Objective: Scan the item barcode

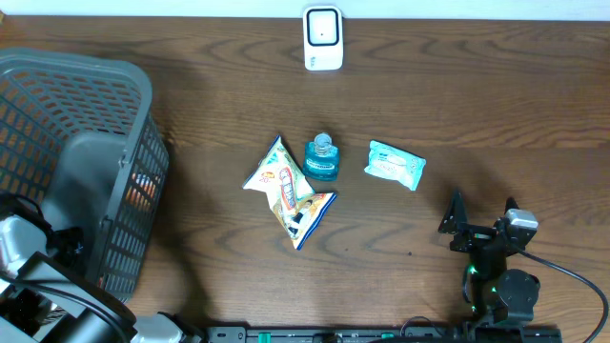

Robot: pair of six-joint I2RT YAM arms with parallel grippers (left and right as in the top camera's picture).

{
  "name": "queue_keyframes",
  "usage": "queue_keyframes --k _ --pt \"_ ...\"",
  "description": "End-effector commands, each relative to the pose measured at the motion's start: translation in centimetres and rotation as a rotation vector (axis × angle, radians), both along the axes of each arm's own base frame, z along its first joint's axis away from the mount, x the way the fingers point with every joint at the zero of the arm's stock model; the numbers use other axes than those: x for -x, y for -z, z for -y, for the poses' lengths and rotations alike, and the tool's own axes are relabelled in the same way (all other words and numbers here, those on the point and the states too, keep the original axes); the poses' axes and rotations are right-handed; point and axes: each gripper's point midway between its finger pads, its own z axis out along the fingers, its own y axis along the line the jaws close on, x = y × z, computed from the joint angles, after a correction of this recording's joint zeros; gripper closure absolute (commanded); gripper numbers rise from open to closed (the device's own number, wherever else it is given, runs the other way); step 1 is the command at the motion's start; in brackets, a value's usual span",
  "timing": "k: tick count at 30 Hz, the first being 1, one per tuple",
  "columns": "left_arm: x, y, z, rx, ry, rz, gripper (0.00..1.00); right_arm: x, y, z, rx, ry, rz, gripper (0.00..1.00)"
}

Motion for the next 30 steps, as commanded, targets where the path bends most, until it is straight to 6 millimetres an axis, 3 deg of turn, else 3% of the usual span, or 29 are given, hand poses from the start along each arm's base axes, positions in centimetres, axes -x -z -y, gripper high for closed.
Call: queue_keyframes --k 1,2,5,8,10,16,18,23,24,30 --pt "2.9 3.8 2.0 0.073 -0.002 -0.120 0.22 0.0 0.0 -0.1 0.007 -0.001 0.001 0.01" --pt "3.1 4.3 2.2 0.076 -0.002 -0.122 0.44 0.0 0.0 -0.1 0.007 -0.001 0.001 0.01" --pt "3.6 5.4 2.8 0.081 -0.003 -0.126 0.92 0.0 0.0 -0.1 0.007 -0.001 0.001 0.01" --pt "3.5 5.4 3.0 0.084 0.005 -0.118 0.93 0.0 0.0 -0.1 0.007 -0.001 0.001 0.01" --pt "2.4 5.0 2.8 0.089 0.030 -0.063 0.93 0.0 0.0 -0.1 0.007 -0.001 0.001 0.01" --pt "-2.9 1.2 2.6 0.085 0.114 0.229 0.93 0.0 0.0 -0.1 0.007 -0.001 0.001 0.01" --pt "-5.4 -2.3 2.5 0.035 0.144 0.394 0.93 0.0 0.0 -0.1 0.007 -0.001 0.001 0.01" --pt "-7.1 -9.1 1.7 -0.139 0.199 0.566 0.93 0.0 0.0 -0.1 0.007 -0.001 0.001 0.01" --pt "-7.3 -11.5 1.6 -0.204 0.219 0.610 0.93 0.0 0.0 -0.1 0.007 -0.001 0.001 0.01" --pt "-10.0 -22.0 4.0 -0.373 0.385 0.904 0.93 0.0 0.0 -0.1 0.007 -0.001 0.001 0.01"
